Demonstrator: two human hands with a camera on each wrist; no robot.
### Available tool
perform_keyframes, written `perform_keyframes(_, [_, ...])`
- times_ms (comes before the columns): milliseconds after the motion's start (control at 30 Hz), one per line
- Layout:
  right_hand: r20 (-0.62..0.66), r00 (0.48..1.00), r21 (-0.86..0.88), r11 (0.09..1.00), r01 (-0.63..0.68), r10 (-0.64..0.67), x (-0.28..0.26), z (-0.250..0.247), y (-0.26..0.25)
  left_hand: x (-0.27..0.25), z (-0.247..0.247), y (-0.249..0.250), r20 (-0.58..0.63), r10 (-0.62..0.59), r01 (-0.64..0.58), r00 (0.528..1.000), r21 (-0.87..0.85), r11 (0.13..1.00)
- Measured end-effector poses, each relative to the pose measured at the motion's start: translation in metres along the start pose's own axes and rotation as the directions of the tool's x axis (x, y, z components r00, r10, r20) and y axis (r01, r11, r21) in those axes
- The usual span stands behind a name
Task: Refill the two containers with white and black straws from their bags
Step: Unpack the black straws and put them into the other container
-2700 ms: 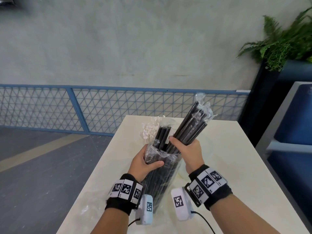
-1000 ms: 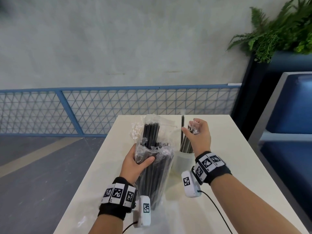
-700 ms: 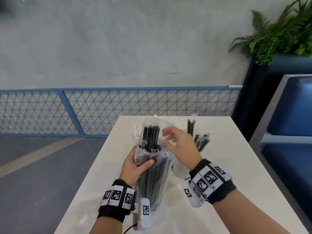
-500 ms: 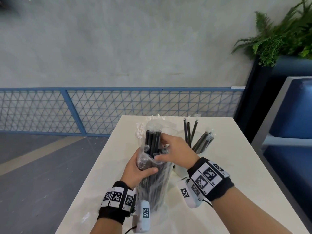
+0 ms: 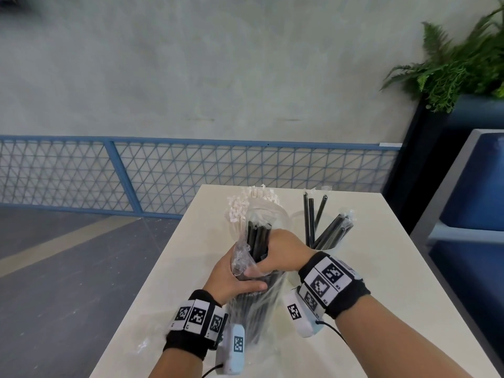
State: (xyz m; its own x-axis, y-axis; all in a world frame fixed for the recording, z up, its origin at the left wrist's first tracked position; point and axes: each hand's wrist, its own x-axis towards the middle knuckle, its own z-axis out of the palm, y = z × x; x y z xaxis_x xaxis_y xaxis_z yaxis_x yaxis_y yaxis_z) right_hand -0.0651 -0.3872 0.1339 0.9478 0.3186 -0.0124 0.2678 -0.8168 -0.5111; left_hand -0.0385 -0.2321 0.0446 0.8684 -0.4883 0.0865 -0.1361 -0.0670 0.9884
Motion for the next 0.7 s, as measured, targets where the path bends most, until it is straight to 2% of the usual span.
perform_keyframes(100, [-0.142,0.99,0.048,0.999,-0.018,0.025,-0.001,0.007,0.001,0.003,-0.002,-0.001,-0.014,0.001,0.0,1.0,0.019,1.0])
perform_keyframes(200, [-0.254,0.965,0.183,0.983,-0.022,0.069,0.0,0.007,0.007,0.005,-0.006,-0.005,-0.046,-0.022,0.023,0.999,0.022,1.0])
perform_keyframes(333, [-0.283,0.956,0.371,0.928,0.034,0.078,-0.002,-0.011,0.012,0.006,-0.007,-0.008,-0.081,-0.038,0.039,0.996,0.016,0.999])
perform_keyframes(467, [-0.352,0.933,0.408,0.91,0.078,0.078,-0.005,-0.037,0.015,0.008,-0.009,-0.011,-0.067,-0.059,0.062,0.996,0.052,0.997])
perform_keyframes(600, [-0.455,0.88,0.433,0.897,0.088,0.133,-0.007,-0.052,0.014,0.009,-0.009,-0.011,-0.059,-0.072,0.077,0.996,0.084,0.993])
perform_keyframes(667, [-0.463,0.867,0.486,0.871,0.076,0.183,-0.01,-0.052,0.012,0.008,-0.008,-0.012,-0.068,-0.078,0.085,0.995,0.096,0.992])
perform_keyframes(700, [-0.436,0.88,0.501,0.863,0.062,0.19,-0.012,-0.05,0.011,0.008,-0.007,-0.012,-0.079,-0.074,0.081,0.994,0.092,0.992])
